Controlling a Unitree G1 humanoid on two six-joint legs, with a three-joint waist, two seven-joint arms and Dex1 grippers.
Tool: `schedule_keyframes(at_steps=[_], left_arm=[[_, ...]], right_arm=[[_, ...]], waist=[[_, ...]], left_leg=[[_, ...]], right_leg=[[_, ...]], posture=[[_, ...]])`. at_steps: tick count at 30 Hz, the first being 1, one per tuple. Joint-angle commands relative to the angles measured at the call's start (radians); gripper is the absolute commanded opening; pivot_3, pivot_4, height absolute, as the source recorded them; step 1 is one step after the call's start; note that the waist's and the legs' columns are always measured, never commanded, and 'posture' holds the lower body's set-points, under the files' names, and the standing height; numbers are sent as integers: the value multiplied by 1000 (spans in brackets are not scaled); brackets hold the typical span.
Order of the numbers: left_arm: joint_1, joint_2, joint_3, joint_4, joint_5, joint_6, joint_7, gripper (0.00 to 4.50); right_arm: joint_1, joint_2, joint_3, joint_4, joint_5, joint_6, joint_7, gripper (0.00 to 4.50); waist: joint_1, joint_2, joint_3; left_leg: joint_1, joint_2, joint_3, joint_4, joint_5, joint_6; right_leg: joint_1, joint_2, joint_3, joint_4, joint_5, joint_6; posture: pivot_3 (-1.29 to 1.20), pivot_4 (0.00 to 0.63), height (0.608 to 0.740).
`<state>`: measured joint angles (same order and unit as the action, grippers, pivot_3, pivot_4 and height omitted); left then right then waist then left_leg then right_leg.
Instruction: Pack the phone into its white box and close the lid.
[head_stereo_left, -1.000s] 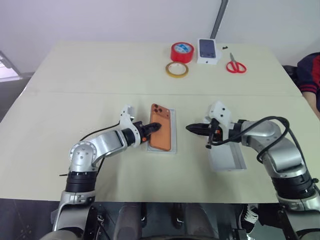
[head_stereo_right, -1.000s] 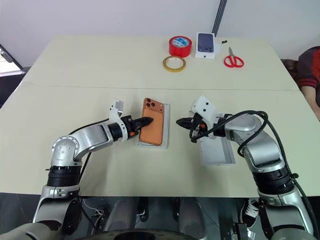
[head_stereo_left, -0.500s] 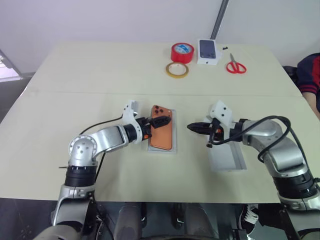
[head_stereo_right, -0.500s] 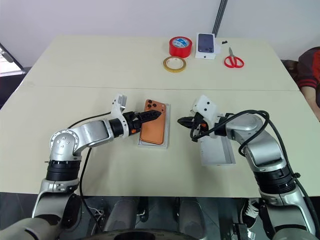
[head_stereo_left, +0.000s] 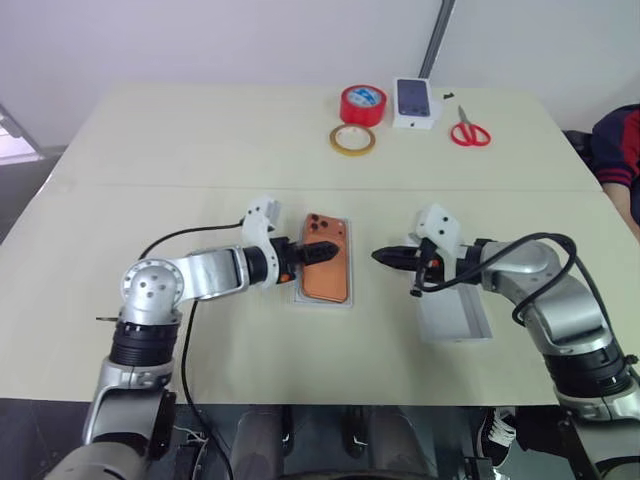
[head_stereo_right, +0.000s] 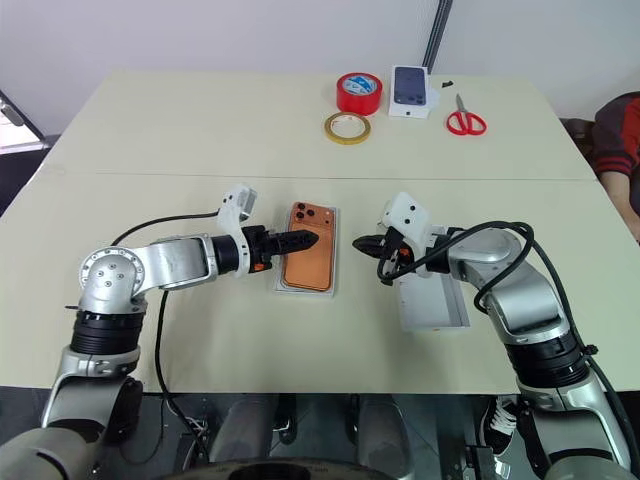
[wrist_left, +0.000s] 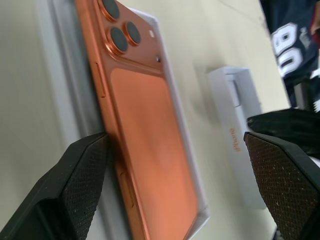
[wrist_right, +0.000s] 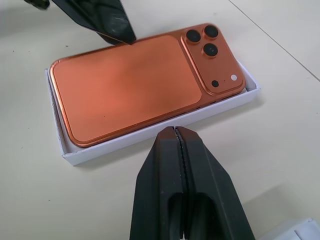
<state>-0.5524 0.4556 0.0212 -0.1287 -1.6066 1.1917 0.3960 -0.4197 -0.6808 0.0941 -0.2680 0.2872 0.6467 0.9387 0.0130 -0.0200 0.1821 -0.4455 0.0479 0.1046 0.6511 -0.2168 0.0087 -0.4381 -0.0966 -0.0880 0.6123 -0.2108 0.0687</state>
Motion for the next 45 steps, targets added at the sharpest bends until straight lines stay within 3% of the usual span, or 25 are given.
schedule_keyframes(at_steps=[1,4,7,8,11,17,22,29,36,45], left_arm=[[-28,46,39,-67,-50,-4,-28,4458],[-31,99,59,-89,-63,-15,-46,4458],[-19,168,88,-104,19,-29,-89,4458],[-13,194,90,-107,68,-34,-108,4225],[28,283,54,-145,259,-61,-220,3239],[96,379,-94,-204,603,-157,-451,129],[81,352,-230,-205,804,-194,-568,30],[10,217,-340,-148,970,-204,-678,30],[-38,111,-398,-101,1065,-191,-769,30],[-111,-41,-468,-51,1139,-182,-882,30]], right_arm=[[-24,-7,1,-5,-2,-20,-4,0],[-33,-11,15,9,-18,-27,-8,0],[-57,-12,42,30,-48,-18,-23,0],[-69,-8,52,39,-61,-9,-33,0],[-103,-10,105,57,-111,23,-57,0],[-150,-9,237,60,-248,63,-110,0],[-167,11,300,47,-313,81,-137,0],[-204,70,335,63,-341,122,-146,0],[-219,65,350,48,-351,135,-116,0],[-147,-37,309,-44,-340,173,-72,0]], waist=[[0,0,0],[0,0,0],[0,0,0],[-1,0,0],[-4,1,0],[2,1,0],[0,1,0],[-1,1,0],[1,1,0],[10,1,0]], left_leg=[[0,0,0,0,0,0],[0,0,0,0,0,0],[0,0,0,0,0,0],[0,0,0,0,0,0],[0,0,1,-1,0,-1],[-3,0,2,-3,-1,-4],[-5,0,2,-2,-2,-4],[-5,1,1,-2,0,-2],[-5,0,2,0,1,-1],[-5,0,1,3,0,1]], right_leg=[[0,0,0,0,0,0],[0,0,0,0,0,0],[0,0,0,0,0,0],[-1,0,0,0,0,0],[-1,0,0,0,0,0],[-5,-1,0,-1,0,0],[-6,-2,0,-2,0,0],[-6,0,0,0,0,0],[-5,0,0,1,0,0],[-3,-1,0,1,0,1]], posture=[[0,150,736],[0,150,736],[0,150,736],[0,150,736],[0,150,736],[0,150,736],[0,150,736],[0,150,736],[0,150,736],[0,150,736]])
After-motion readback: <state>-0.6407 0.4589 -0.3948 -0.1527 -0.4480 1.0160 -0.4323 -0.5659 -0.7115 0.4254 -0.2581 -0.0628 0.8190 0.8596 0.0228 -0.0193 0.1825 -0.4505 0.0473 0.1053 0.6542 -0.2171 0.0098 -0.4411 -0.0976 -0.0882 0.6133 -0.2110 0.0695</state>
